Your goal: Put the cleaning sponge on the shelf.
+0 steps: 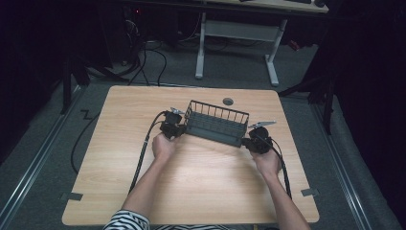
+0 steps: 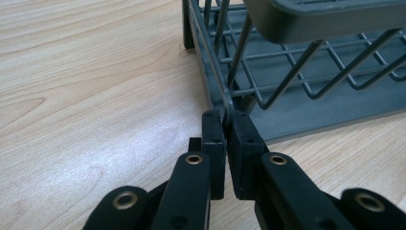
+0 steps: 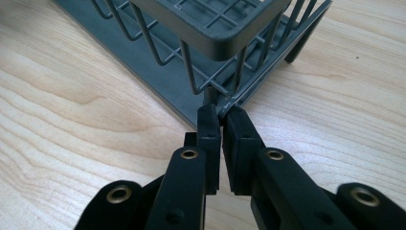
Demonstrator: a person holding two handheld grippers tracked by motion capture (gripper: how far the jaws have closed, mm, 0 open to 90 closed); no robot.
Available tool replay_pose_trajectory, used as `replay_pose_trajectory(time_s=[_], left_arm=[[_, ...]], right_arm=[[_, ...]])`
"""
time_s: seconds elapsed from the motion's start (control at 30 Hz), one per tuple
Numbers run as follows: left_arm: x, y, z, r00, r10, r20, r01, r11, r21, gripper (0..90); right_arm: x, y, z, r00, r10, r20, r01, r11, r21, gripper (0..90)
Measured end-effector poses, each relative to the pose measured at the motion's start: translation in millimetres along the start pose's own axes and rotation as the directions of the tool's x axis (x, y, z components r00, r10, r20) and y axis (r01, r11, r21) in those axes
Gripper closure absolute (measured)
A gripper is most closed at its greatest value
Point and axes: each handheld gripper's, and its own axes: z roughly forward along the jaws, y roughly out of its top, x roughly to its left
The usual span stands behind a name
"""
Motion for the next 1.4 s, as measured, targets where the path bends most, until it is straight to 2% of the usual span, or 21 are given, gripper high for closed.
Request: replay_pose_trajectory(time_s=[0.3,0.33,0.63,0.73,0.97,1.1,1.3,1.4], left_arm=[[-2.9,-5.1,-7.3,0.9997,0.023,-0.002,-0.023,0.9996,0.017,86.4],[-3.1,-5.9,-8.2,0.9998,0.022,-0.001,-0.022,0.9997,0.012,86.4],[-1.2,-13.0,-15.8,0.9998,0.022,0.000,-0.022,0.9997,0.014,86.4],[-0.7,-16.1,-19.4,0.9992,0.039,0.002,-0.039,0.9991,0.014,86.4],[-0.3,-23.6,-26.2,0.9994,0.032,0.011,-0.032,0.9993,0.016,86.5],[-2.1,-27.8,-30.8,0.9986,0.052,0.009,-0.052,0.9985,0.018,86.5],[-6.1,-36.5,-39.6,0.9989,0.042,0.018,-0.043,0.9989,0.020,86.5],[-9.8,-42.8,-44.9,0.9984,0.052,0.020,-0.053,0.9984,0.021,86.5]], right_arm=[[2.9,-3.4,-3.1,0.9998,-0.009,-0.018,0.009,1.000,0.007,86.2],[3.9,-3.7,-3.5,0.9996,-0.022,-0.020,0.022,1.000,0.007,86.2],[10.9,-4.3,-4.7,0.9988,-0.035,-0.035,0.035,0.999,0.016,86.3],[13.5,-5.1,-6.0,0.9983,-0.045,-0.036,0.046,0.999,0.022,86.3],[20.4,-7.5,-8.7,0.9964,-0.073,-0.042,0.074,0.997,0.030,86.3],[21.6,-12.9,-10.6,0.9957,-0.069,-0.061,0.070,0.997,0.014,86.3],[28.7,-19.6,-16.7,0.9939,-0.085,-0.070,0.086,0.996,0.018,86.2],[30.8,-25.2,-19.7,0.9930,-0.088,-0.079,0.089,0.996,0.011,86.2]])
